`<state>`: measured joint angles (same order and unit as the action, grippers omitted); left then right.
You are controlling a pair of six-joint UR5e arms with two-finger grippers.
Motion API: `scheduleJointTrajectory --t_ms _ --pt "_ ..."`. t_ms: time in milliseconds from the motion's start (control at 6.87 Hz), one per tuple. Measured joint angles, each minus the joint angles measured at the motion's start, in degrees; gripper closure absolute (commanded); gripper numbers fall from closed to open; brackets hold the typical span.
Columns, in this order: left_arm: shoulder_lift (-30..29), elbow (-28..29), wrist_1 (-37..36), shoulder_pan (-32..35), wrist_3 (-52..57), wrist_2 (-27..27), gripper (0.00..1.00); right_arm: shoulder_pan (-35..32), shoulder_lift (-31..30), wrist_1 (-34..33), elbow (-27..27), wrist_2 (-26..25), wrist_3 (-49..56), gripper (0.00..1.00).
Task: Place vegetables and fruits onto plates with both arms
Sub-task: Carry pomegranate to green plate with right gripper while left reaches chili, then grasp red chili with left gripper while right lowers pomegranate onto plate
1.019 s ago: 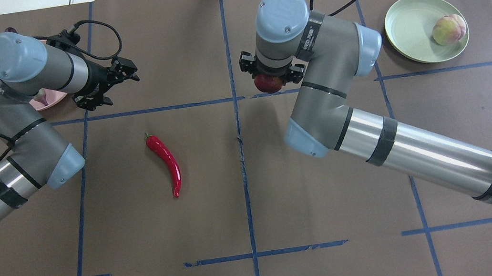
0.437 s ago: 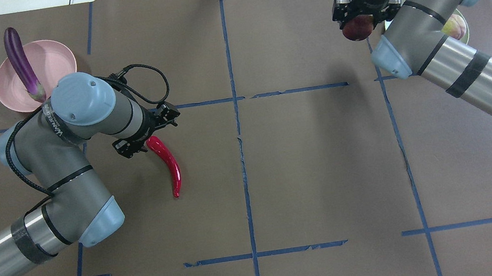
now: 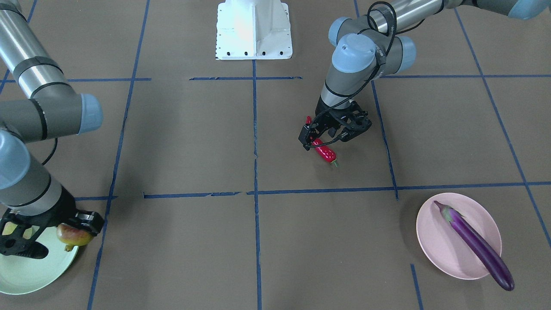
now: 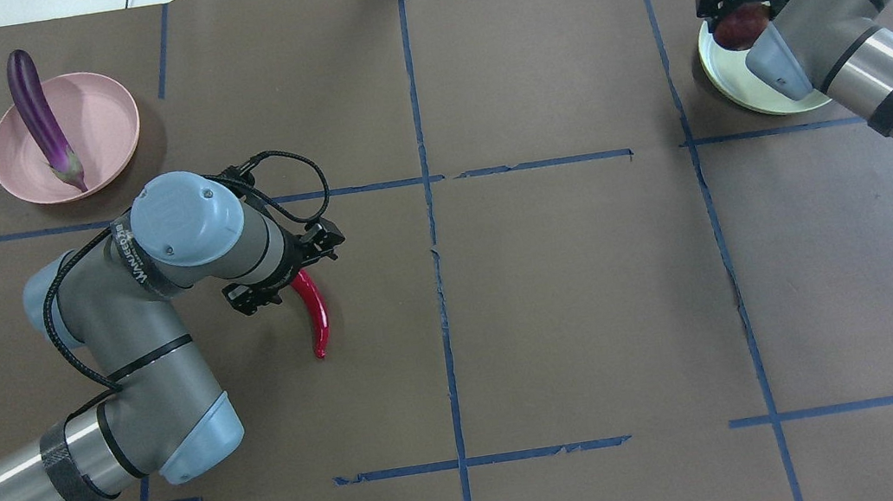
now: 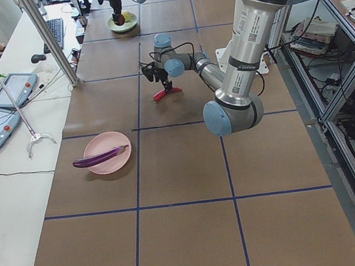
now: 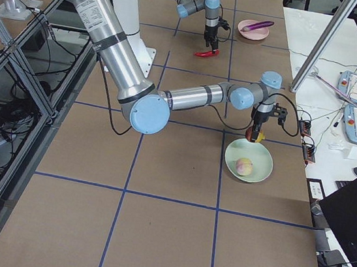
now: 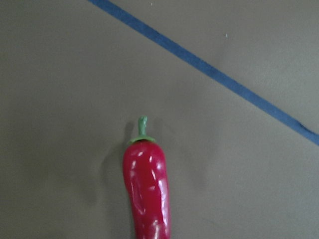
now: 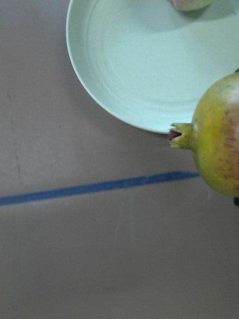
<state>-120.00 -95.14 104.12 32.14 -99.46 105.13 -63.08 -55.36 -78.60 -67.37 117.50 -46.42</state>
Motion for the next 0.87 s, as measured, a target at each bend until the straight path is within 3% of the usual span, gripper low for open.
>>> scheduleJointTrajectory --t_ms 146,291,582,728,873 --pt "0.01 0.13 -0.07 -0.19 -0.02 -0.12 0.06 -0.72 -0.24 1.47 2.88 -0.22 1.32 0.82" --pt "0.02 0.32 -0.23 -0.27 -0.03 -0.16 0.09 -0.89 -0.84 3.73 5.04 -0.37 1.78 0.01" --pt "-0.33 0.71 -2.32 -0.64 0.09 -0.18 0.17 -0.87 -2.06 6.49 6.24 -0.49 2.00 0.00" --pt "-0.52 1.29 -3.00 -0.77 0.22 -0.23 0.28 -0.96 -2.52 6.84 5.40 -0.42 2.12 0.00" --pt "-0.95 2.29 -3.27 -0.81 0.31 -0.53 0.67 -1.18 -3.30 6.91 3.34 -0.22 2.18 0.00"
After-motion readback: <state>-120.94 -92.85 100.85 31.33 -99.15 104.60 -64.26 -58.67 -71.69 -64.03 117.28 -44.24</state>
